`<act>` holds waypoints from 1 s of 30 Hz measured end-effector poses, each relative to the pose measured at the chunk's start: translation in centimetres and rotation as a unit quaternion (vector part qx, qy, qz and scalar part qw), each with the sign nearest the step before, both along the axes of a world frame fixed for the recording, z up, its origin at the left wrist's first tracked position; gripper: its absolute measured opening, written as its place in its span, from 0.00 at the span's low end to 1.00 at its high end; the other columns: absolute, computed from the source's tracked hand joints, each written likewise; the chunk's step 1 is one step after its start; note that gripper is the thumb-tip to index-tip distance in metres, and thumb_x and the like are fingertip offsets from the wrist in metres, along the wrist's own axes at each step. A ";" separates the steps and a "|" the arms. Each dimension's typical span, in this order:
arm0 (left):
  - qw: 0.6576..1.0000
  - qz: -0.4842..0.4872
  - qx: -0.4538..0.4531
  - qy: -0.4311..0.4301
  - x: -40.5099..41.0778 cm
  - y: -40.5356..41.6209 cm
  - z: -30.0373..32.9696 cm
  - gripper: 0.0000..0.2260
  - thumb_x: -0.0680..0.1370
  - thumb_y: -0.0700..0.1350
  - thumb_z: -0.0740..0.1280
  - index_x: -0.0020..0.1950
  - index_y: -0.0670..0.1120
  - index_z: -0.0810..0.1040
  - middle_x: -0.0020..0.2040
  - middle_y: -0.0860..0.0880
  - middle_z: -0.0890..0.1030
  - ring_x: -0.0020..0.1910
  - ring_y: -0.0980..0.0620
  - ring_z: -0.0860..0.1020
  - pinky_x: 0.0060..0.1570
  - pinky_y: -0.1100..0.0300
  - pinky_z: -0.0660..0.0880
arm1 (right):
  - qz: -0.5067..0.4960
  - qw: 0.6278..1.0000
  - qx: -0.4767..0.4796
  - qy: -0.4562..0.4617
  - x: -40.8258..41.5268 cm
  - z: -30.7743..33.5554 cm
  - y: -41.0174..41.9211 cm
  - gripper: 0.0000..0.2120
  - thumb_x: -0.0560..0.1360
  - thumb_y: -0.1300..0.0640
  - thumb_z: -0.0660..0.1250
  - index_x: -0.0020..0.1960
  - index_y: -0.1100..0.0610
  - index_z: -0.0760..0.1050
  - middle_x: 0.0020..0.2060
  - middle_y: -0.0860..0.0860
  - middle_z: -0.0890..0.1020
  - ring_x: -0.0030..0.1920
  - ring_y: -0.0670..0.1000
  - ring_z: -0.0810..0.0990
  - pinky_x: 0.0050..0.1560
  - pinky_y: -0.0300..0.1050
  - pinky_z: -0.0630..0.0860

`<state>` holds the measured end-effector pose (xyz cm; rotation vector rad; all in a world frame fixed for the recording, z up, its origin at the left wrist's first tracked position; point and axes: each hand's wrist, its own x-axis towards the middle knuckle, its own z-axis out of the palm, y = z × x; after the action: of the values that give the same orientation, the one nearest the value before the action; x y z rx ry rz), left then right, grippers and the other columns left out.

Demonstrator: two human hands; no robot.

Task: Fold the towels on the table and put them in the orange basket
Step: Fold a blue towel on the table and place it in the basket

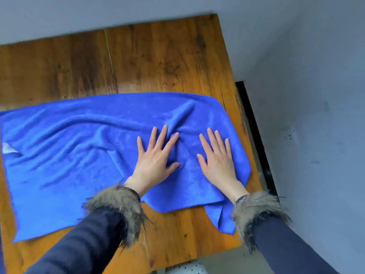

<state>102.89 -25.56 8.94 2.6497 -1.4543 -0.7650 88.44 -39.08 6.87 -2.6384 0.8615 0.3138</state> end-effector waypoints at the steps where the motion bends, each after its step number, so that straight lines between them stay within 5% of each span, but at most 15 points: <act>1: 1.000 0.003 0.020 0.003 0.0 -0.4 -0.1 0.39 0.74 0.60 0.64 0.76 0.56 0.44 0.77 0.51 0.38 0.75 0.45 0.38 0.67 0.31 0.44 | 0.012 1.000 -0.005 -0.006 0.1 -0.1 -1.0 0.28 0.74 0.47 0.52 0.71 0.56 0.65 0.73 0.56 0.63 0.73 0.57 0.60 0.72 0.57 0.51; 6: 0.998 0.024 0.060 0.016 0.0 -1.2 -0.1 0.42 0.73 0.60 0.67 0.75 0.59 0.41 0.76 0.53 0.34 0.74 0.46 0.34 0.68 0.31 0.43 | 0.035 0.998 0.013 -0.045 1.7 0.2 -6.3 0.23 0.76 0.53 0.56 0.71 0.55 0.66 0.73 0.54 0.62 0.74 0.56 0.58 0.73 0.59 0.50; 10: 0.996 0.028 0.075 0.024 0.0 -1.5 0.0 0.42 0.73 0.59 0.67 0.75 0.59 0.39 0.75 0.53 0.32 0.74 0.46 0.32 0.67 0.31 0.42 | -0.134 0.983 -0.033 -0.121 1.5 0.9 -8.1 0.20 0.76 0.56 0.61 0.66 0.61 0.71 0.68 0.59 0.69 0.69 0.60 0.67 0.67 0.60 0.62; 14: 0.996 0.026 0.081 0.023 0.1 -1.8 0.0 0.43 0.73 0.60 0.67 0.75 0.58 0.39 0.75 0.52 0.32 0.74 0.45 0.32 0.66 0.30 0.43 | -0.255 0.966 -0.005 -0.046 0.5 1.6 -9.2 0.25 0.77 0.53 0.63 0.71 0.60 0.62 0.66 0.56 0.69 0.65 0.58 0.67 0.60 0.54 0.65; 20: 0.997 0.014 0.068 0.034 0.0 -1.4 -0.2 0.39 0.75 0.59 0.64 0.75 0.59 0.40 0.75 0.51 0.32 0.73 0.45 0.31 0.66 0.31 0.41 | -0.269 0.961 -0.029 -0.056 0.9 3.2 -8.7 0.11 0.78 0.57 0.61 0.57 0.60 0.74 0.54 0.57 0.75 0.56 0.59 0.72 0.49 0.50 0.66; 25: 0.982 0.110 -0.104 0.111 0.4 0.0 -0.3 0.21 0.78 0.41 0.63 0.70 0.53 0.68 0.77 0.52 0.54 0.76 0.50 0.46 0.71 0.40 0.41 | -0.119 0.978 0.137 -0.101 3.4 5.4 -4.8 0.12 0.76 0.56 0.64 0.58 0.58 0.77 0.53 0.55 0.78 0.53 0.57 0.76 0.52 0.48 0.69; 28: 0.958 0.185 -0.172 0.133 0.4 0.4 0.0 0.16 0.77 0.37 0.61 0.64 0.47 0.75 0.70 0.48 0.68 0.74 0.48 0.59 0.72 0.45 0.53 | -0.054 0.960 0.257 -0.093 4.0 5.5 -3.0 0.10 0.76 0.57 0.65 0.54 0.58 0.80 0.49 0.55 0.82 0.49 0.54 0.79 0.56 0.46 0.71; 30: 0.952 0.199 -0.213 0.096 0.2 0.4 0.4 0.13 0.76 0.37 0.62 0.59 0.45 0.77 0.62 0.46 0.75 0.66 0.46 0.68 0.65 0.49 0.65 | -0.115 0.956 0.229 -0.142 4.0 5.4 -3.1 0.09 0.76 0.58 0.64 0.52 0.58 0.80 0.48 0.55 0.82 0.45 0.53 0.79 0.54 0.46 0.72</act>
<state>103.05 -25.20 9.32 2.3413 -0.8701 -0.5697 92.43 -42.20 12.28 -2.0674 0.8663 0.0585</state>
